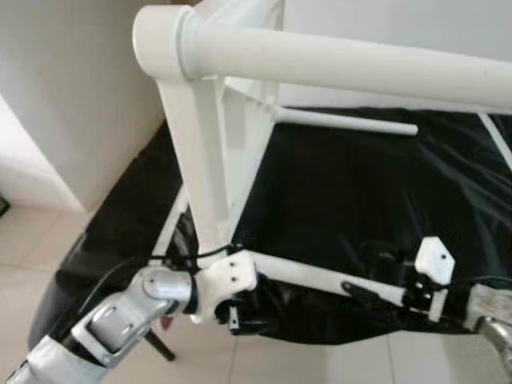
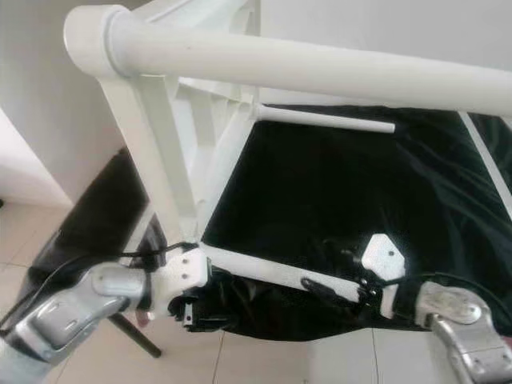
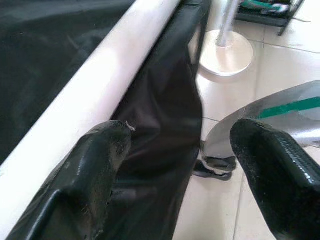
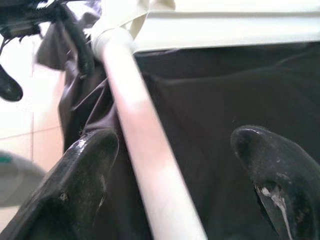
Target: Building children table
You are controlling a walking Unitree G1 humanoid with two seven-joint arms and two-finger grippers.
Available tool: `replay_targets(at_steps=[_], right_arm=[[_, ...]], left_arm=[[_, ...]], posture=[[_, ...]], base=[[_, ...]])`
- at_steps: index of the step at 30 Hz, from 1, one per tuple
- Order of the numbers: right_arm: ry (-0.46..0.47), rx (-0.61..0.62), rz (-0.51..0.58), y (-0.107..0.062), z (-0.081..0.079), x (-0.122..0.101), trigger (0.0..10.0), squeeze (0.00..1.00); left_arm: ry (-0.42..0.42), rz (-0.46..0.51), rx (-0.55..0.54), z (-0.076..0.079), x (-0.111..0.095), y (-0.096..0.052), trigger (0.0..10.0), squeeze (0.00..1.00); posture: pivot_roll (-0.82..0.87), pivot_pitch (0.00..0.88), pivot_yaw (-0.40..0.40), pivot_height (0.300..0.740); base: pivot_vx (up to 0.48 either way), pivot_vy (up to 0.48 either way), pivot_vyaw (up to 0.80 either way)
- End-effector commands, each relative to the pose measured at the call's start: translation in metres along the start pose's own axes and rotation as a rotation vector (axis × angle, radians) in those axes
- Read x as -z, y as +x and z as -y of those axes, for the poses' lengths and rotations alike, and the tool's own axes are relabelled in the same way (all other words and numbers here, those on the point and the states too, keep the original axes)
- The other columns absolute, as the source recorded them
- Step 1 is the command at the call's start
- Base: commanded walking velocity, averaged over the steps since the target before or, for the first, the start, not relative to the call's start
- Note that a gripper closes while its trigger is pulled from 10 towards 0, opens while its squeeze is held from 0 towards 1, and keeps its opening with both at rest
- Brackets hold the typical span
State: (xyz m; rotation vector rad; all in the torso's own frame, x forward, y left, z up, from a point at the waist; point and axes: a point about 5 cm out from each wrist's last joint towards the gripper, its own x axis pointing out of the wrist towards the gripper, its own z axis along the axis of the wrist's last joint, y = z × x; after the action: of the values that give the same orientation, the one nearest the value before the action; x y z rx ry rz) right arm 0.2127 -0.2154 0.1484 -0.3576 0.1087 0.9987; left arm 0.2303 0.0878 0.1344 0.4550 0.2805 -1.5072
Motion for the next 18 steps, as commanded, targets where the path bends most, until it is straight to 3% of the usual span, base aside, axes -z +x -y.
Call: replay_targets(at_steps=[1,2,8,11,18], right_arm=[[0.008,-0.038,0.0,0.001,-0.004,-0.001,10.0,0.0],[-0.001,-0.083,-0.031,0.002,-0.006,0.001,10.0,0.0],[-0.032,-0.141,-0.079,0.006,-0.007,0.004,10.0,0.0],[-0.076,-0.193,-0.168,0.015,0.001,0.013,10.0,0.0],[-0.145,-0.16,-0.178,0.032,0.017,0.017,10.0,0.0]], left_arm=[[0.004,-0.028,0.018,0.0,0.004,0.001,10.0,0.0],[0.006,-0.063,-0.015,-0.008,0.01,0.005,10.0,0.0],[0.001,-0.087,-0.039,-0.019,0.015,0.009,10.0,0.0],[-0.001,-0.103,-0.06,-0.033,0.02,0.011,10.0,0.0],[0.0,-0.125,-0.074,-0.045,0.025,0.012,10.0,0.0]], posture=[[-0.02,0.039,0.069,0.74],[-0.03,0.039,0.07,0.74],[-0.03,0.035,0.068,0.74],[-0.03,0.03,0.068,0.74],[-0.02,0.021,0.064,0.74]], base=[[0.0,0.0,0.0],[0.0,0.0,0.0],[0.0,0.0,0.0],[0.0,0.0,0.0],[0.0,0.0,0.0]])
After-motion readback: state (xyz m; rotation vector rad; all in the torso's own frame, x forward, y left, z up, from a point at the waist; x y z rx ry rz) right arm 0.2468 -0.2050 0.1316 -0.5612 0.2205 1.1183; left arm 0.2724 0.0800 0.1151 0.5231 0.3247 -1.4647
